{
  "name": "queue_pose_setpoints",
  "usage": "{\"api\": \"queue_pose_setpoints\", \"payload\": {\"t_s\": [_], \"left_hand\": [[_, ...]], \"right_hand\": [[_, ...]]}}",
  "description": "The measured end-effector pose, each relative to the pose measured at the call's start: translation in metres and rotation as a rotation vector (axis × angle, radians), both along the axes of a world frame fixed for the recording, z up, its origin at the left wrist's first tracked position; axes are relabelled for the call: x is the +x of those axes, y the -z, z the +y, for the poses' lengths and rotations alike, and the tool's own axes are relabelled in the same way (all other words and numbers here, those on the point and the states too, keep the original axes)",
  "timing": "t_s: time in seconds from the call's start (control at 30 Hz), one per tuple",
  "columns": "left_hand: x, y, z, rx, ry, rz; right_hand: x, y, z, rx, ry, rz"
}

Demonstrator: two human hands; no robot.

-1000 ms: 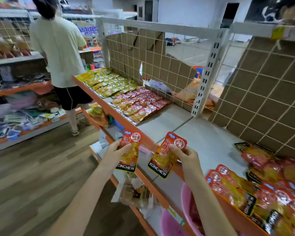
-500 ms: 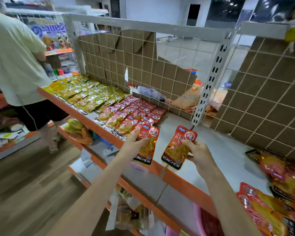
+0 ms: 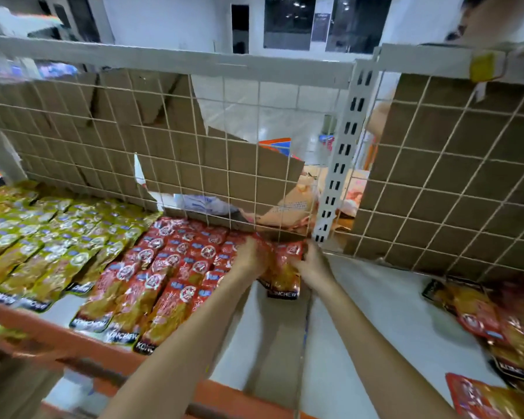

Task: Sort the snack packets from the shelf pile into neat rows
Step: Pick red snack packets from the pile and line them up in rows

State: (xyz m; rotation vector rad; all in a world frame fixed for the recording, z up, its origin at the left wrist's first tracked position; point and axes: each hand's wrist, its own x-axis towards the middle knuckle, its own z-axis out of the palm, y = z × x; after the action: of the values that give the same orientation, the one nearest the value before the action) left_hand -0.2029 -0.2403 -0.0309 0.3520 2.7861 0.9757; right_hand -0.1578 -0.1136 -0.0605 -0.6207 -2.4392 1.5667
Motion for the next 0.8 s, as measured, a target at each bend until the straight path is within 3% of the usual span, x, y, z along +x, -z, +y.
{"api": "queue_pose_setpoints", "payload": {"t_s": [0.13,0.33,0.57,0.8], "left_hand": [[-0.011,0.01,0.013,-0.183,0.026,0.215],[-0.033,0.048,-0.007,-0.517,0.518,0.389],[-0.035,0.049,-0.016,-0.5,0.618,0.611],[-0.049,0.046,-0.01,-0.438,0.561,0.627]], "right_hand": [[-0.001,0.01,-0.015,0.271,0.099,0.1],[0.015,0.025,-0.023,0.677,0.045,-0.035],[0.027,0.027,-0.032,0.796,-0.024,-0.211],[0.009,0.03,-0.042,0.791,0.073,-0.305]]}}
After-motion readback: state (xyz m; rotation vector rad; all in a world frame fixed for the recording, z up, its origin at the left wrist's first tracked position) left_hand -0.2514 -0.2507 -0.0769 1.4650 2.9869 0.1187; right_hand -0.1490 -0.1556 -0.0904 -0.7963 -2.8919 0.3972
